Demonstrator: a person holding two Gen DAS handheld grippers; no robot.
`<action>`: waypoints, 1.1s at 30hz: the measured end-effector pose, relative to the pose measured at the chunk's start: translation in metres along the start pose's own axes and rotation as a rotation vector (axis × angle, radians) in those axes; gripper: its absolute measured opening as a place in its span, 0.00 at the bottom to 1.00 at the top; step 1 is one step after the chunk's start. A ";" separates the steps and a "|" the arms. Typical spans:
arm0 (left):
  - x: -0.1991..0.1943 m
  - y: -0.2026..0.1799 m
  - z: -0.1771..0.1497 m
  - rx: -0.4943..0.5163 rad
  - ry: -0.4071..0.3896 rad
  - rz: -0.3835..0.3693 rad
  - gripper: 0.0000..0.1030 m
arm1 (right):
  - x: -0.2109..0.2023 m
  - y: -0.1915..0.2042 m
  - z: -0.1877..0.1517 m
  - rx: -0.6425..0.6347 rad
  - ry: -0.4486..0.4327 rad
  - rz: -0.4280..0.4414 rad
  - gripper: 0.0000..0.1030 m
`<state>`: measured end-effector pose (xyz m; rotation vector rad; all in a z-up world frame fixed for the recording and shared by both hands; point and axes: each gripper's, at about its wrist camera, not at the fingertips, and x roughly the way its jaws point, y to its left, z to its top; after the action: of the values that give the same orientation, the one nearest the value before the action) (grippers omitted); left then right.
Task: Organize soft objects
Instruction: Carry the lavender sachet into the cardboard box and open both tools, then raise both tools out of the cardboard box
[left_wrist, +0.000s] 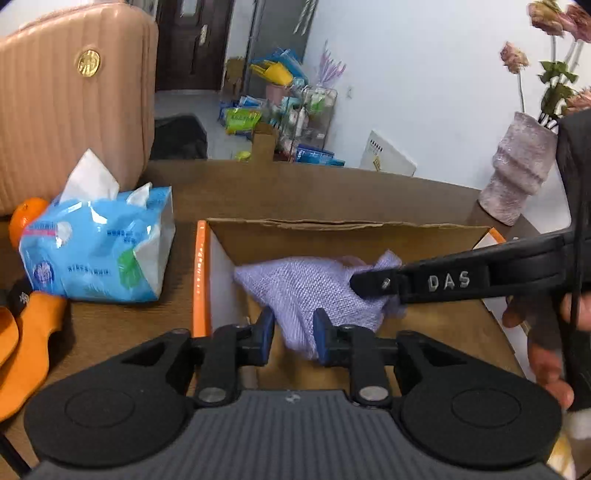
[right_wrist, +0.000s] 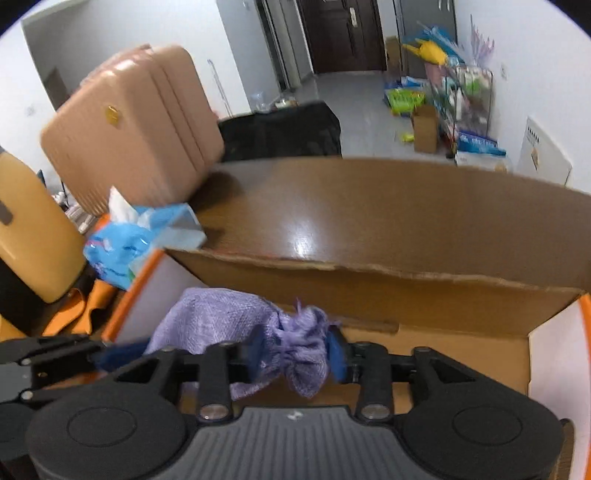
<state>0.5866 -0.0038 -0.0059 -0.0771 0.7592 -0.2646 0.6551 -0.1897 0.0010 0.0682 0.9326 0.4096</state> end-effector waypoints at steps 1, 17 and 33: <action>-0.001 0.001 0.002 -0.004 -0.005 0.004 0.39 | 0.001 0.001 -0.002 -0.019 -0.010 0.004 0.53; -0.171 -0.030 0.018 0.057 -0.308 0.089 0.91 | -0.199 -0.009 -0.046 -0.154 -0.326 -0.240 0.86; -0.324 -0.076 -0.079 0.122 -0.547 0.165 1.00 | -0.348 0.020 -0.181 -0.094 -0.660 -0.250 0.99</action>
<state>0.2920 0.0110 0.1661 0.0298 0.2023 -0.1215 0.3231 -0.3223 0.1642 -0.0019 0.2641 0.1745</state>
